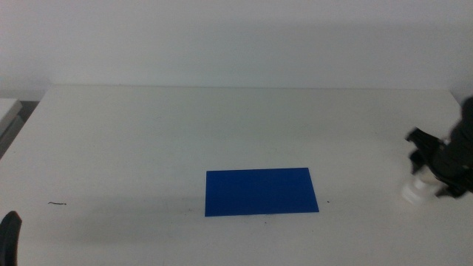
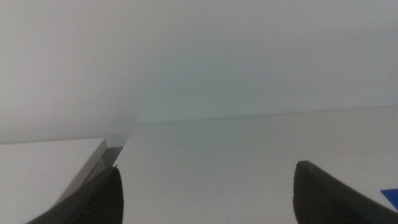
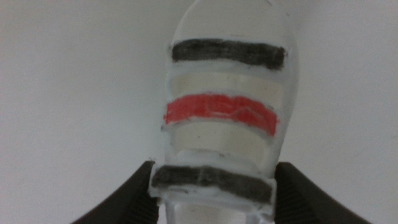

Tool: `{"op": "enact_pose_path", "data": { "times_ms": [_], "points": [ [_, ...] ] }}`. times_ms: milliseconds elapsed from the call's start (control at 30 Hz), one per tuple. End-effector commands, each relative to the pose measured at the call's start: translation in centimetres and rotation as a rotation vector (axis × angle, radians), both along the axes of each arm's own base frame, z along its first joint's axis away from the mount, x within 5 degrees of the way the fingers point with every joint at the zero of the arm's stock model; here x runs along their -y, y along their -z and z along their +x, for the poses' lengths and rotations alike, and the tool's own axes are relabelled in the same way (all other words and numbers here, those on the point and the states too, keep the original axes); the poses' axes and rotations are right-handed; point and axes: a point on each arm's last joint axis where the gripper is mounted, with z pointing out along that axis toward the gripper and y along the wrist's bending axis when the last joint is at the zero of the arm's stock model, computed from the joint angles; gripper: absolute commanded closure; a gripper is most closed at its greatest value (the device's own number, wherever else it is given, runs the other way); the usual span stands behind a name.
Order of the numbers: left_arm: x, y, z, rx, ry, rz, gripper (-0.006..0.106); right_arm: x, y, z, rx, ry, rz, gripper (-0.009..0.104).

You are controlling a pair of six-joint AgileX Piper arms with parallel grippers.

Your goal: Use one arm to grab the shoe from the table and place it on the mat.

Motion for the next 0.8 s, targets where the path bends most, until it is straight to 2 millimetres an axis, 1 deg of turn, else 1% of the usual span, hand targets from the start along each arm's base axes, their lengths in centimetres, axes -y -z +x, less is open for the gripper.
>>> {"op": "enact_pose_path", "data": {
  "times_ms": [0,33,100,167,200,300,400,467,533,600,767],
  "points": [
    [0.0,-0.1,0.0,0.007,0.001,-0.007,0.007,-2.5,-2.3,0.1,0.041,-0.113,-0.035,0.087],
    [0.0,-0.1,0.0,0.007,0.001,-0.007,0.007,-3.6,-2.7,0.2,0.047,-0.145,-0.038,0.087],
    [0.0,-0.1,0.0,0.007,0.001,-0.007,0.007,-6.8,-3.9,0.5,0.071,-0.182,-0.011,0.087],
    [0.0,-0.1,0.0,0.007,0.001,-0.007,0.007,-9.8,-4.6,0.9,0.084,-0.171,0.036,0.087],
    [0.0,-0.1,0.0,0.007,0.001,-0.007,0.007,-11.5,-4.7,1.1,0.081,-0.174,0.056,0.087],
    [0.0,-0.1,0.0,0.007,0.001,-0.007,0.007,-16.7,-4.3,1.2,0.054,-0.254,0.083,0.087],
    [0.0,-0.1,0.0,0.007,0.001,-0.007,0.007,-20.7,-3.5,1.1,0.018,-0.324,0.077,0.087],
    [0.0,-0.1,0.0,0.007,0.001,-0.007,0.007,-22.5,-2.9,1.1,0.001,-0.359,0.068,0.087],
    [0.0,-0.1,0.0,0.007,0.001,-0.007,0.007,-23.5,-2.6,1.0,-0.006,-0.401,0.057,0.087],
    [0.0,-0.1,0.0,0.007,0.001,-0.007,0.007,-24.0,-2.5,1.1,0.002,-0.442,0.043,0.087],
    [0.0,-0.1,0.0,0.007,0.001,-0.007,0.007,-24.1,-2.6,1.4,0.019,-0.524,-0.004,0.087]
  ]
}}
